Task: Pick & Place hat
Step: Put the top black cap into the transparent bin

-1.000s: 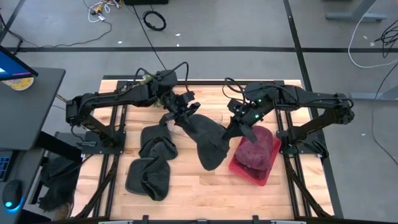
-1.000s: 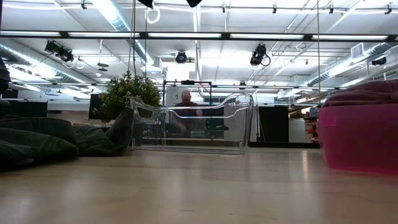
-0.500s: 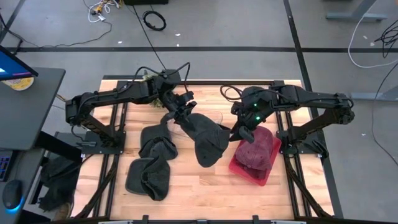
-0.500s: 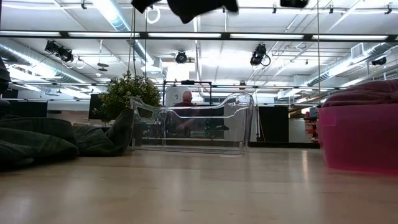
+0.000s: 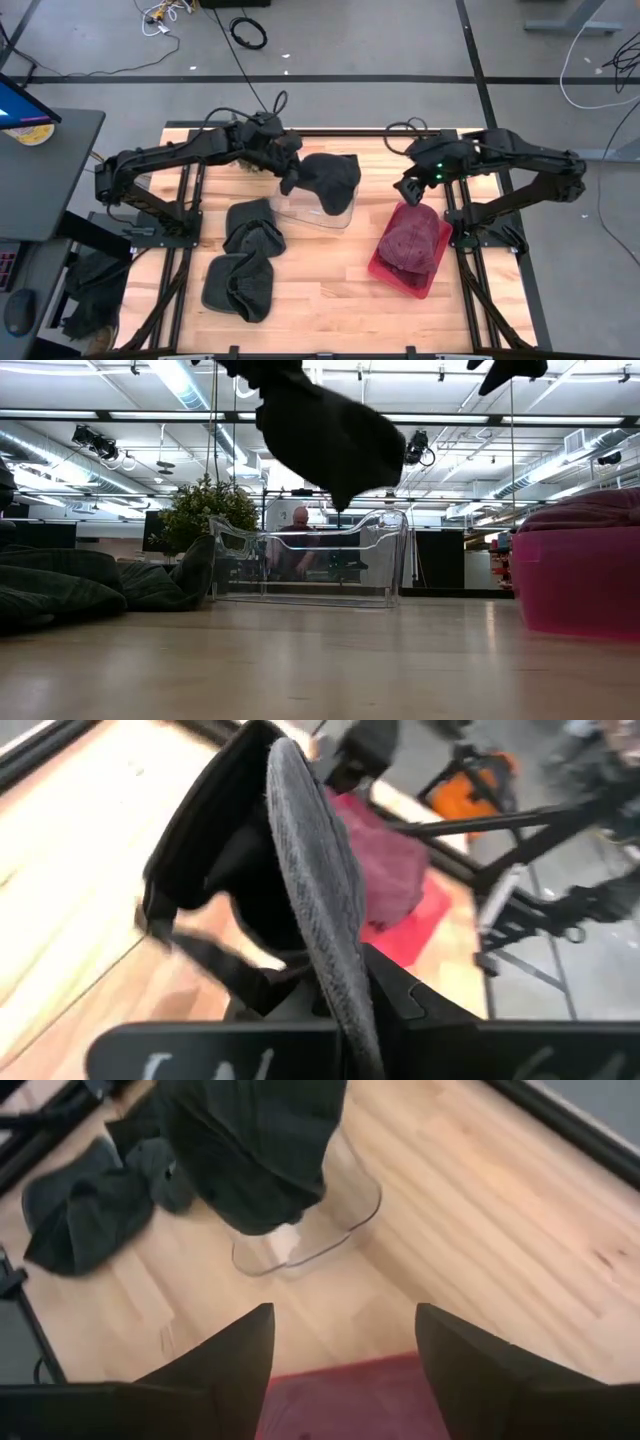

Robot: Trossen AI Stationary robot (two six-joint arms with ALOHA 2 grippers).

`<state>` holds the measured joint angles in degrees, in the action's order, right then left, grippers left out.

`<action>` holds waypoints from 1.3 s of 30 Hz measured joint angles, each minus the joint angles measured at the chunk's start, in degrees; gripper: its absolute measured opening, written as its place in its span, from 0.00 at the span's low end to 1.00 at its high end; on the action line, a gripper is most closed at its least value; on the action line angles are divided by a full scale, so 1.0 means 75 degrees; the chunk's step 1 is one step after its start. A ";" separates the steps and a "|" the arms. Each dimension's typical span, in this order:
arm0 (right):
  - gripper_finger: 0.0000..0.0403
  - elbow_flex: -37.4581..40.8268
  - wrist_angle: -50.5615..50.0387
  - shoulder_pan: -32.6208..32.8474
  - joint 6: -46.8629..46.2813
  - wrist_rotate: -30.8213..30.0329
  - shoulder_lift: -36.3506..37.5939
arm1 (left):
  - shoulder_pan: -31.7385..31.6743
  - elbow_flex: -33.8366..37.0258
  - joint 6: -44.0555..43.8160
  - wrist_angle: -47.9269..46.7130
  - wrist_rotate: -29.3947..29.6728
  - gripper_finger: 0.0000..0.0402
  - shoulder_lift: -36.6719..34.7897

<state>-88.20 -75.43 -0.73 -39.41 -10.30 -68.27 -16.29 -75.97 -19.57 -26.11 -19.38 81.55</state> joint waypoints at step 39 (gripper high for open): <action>0.41 0.1395 0.1887 0.0002 0.0443 -0.0370 0.0113 | -0.0676 0.2819 -0.5118 0.2057 -0.1815 0.03 0.0027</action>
<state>-77.74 -61.27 -0.71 -36.09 -13.08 -67.42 -21.37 -54.83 -57.95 -10.68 -32.99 81.76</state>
